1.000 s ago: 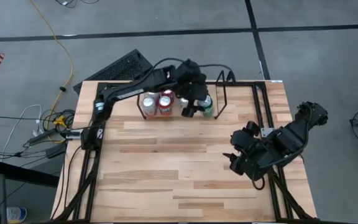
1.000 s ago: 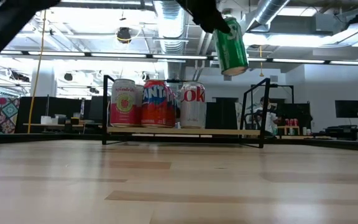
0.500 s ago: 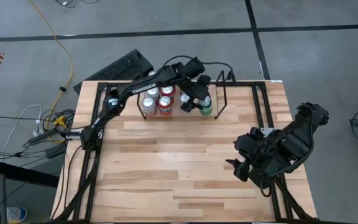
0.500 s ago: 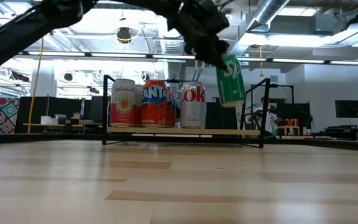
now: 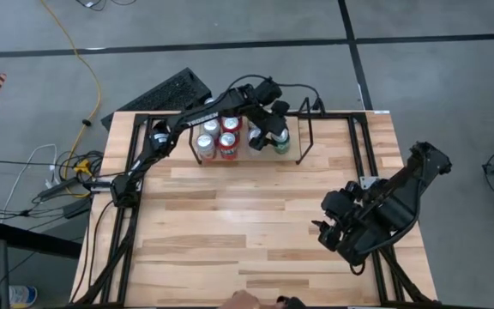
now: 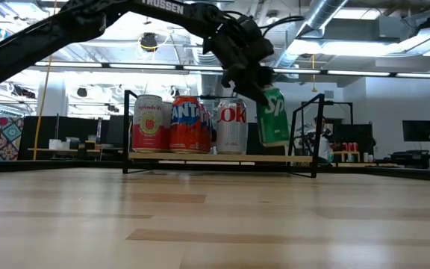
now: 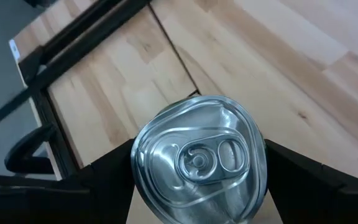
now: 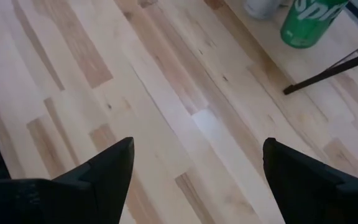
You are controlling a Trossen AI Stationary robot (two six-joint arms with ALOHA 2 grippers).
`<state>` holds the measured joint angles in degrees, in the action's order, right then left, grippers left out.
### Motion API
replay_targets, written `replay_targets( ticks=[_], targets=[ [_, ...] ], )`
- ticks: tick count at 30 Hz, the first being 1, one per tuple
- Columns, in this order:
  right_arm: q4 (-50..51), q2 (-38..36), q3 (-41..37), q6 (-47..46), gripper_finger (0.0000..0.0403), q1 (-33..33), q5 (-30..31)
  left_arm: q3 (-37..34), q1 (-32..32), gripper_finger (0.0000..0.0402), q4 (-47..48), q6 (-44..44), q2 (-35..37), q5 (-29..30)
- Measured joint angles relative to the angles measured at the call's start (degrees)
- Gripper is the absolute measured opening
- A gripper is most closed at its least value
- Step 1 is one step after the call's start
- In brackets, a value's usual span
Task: Place canned beverage on shelf
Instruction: Put the green soda can on the shelf, then return to Home Position
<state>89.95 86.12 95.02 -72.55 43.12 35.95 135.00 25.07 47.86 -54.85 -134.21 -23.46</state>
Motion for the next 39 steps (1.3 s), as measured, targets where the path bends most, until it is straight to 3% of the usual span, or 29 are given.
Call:
replay_targets(
  ticks=[15, 25, 31, 39],
  targets=[
    [0.08, -1.11, 0.04, 2.1, 0.0329, -2.12, 0.28, -0.11, -0.23, 0.0285, 3.49, -4.45, 0.09, 1.34],
    [0.06, -1.11, 0.04, 2.1, 0.0329, -2.82, 0.17, -0.11, -0.32, 0.0342, 1.45, -2.04, 0.12, 4.23],
    [0.05, -1.11, 0.04, 2.07, 0.0329, -3.15, 0.21, -0.11, -0.29, 0.0348, 2.16, -1.41, 0.13, 4.47],
    [0.04, -1.23, 0.04, 3.86, 0.0329, -4.48, 5.2, -0.1, -0.76, 0.0349, 0.43, 1.12, 4.28, 7.18]
  ],
)
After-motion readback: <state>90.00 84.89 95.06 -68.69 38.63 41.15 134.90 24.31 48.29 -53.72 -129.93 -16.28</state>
